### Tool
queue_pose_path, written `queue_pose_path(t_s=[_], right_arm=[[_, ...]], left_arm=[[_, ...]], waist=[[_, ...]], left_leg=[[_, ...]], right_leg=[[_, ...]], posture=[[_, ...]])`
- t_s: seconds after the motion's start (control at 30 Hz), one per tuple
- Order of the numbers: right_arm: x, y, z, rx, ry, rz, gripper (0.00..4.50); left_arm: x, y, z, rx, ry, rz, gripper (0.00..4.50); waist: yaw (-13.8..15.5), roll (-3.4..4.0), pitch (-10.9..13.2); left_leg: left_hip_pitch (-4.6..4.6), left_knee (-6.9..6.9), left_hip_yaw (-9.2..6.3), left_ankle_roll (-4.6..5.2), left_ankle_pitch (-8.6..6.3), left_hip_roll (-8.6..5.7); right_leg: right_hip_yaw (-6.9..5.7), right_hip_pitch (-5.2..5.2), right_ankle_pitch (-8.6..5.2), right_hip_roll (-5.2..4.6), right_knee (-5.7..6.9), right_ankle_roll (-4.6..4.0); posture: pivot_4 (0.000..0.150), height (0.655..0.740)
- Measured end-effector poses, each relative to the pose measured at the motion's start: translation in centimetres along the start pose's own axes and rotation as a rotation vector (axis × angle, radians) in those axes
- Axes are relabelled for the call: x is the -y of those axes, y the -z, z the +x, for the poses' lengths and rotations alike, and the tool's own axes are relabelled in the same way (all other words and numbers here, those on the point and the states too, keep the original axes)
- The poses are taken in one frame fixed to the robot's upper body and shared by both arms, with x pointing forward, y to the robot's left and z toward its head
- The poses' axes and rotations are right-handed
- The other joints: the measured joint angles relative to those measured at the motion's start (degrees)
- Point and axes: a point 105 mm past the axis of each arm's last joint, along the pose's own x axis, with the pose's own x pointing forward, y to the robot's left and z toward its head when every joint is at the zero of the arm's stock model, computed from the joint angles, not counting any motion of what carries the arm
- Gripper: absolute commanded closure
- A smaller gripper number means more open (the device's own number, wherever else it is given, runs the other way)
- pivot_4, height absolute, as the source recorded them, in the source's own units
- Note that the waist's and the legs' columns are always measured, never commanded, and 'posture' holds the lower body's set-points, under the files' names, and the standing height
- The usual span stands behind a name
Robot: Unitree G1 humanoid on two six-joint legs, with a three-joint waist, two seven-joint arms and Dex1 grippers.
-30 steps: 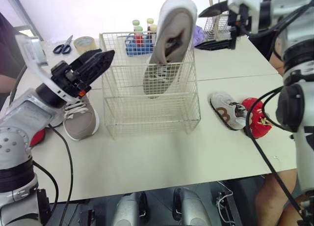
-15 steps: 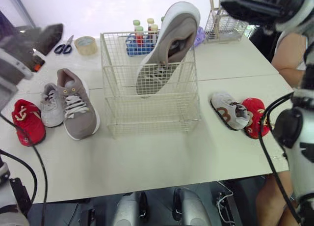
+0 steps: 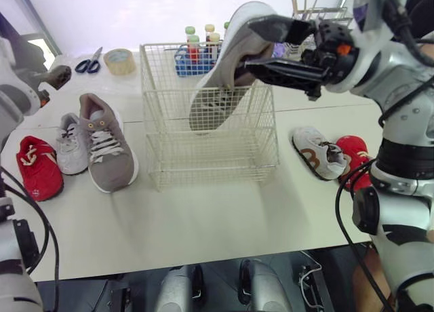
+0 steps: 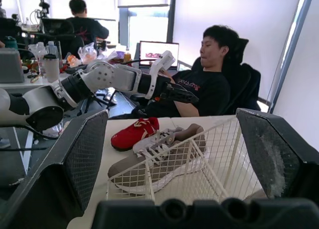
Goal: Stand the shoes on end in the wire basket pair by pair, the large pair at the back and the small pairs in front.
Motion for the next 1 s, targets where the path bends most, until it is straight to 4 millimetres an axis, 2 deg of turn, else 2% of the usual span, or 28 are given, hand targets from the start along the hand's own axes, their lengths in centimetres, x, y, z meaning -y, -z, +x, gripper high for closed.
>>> queue_pose_path(t_s=[0.1,0.3,0.63,0.83,1.0], right_arm=[[-0.1,-0.1,0.2,-0.003,0.018,-0.015,0.07],[-0.4,-0.3,0.4,0.004,0.024,-0.015,0.07],[-0.2,-0.3,0.4,-0.003,0.047,-0.018,0.07],[-0.1,0.1,0.7,-0.014,0.041,-0.01,0.07],[0.0,0.2,0.7,-0.01,0.04,-0.018,0.07]], left_arm=[[-0.5,1.3,0.8,-0.058,-0.018,-0.006,0.0],[0.1,4.6,2.2,-0.163,0.027,-0.019,0.0],[-1.0,5.5,2.1,-0.218,-0.009,0.035,0.0],[-1.6,7.7,2.0,-0.287,-0.02,0.03,0.0],[-1.7,8.0,2.1,-0.305,-0.012,0.043,0.0]], waist=[[-0.08,0.0,0.0],[-0.04,-0.02,0.01],[-0.03,-0.03,0.02],[-0.07,-0.04,0.02],[-0.12,-0.06,0.02]], left_leg=[[0.0,-0.01,0.01,0.01,0.01,0.02],[-0.02,0.01,0.04,0.03,0.02,0.02],[-0.02,0.02,0.03,0.04,0.02,0.03],[-0.02,0.03,0.03,0.05,0.02,0.03],[-0.03,0.03,0.04,0.06,0.02,0.03]], right_leg=[[0.0,-0.03,0.0,0.03,0.01,0.0],[0.0,-0.03,0.0,0.02,0.01,0.01],[0.01,-0.05,0.0,-0.01,0.02,0.01],[0.01,-0.05,0.0,0.0,0.03,0.01],[0.01,-0.05,0.0,0.0,0.03,0.01]], posture=[[0.15,0.74],[0.15,0.74],[0.15,0.74],[0.15,0.74],[0.15,0.74]])
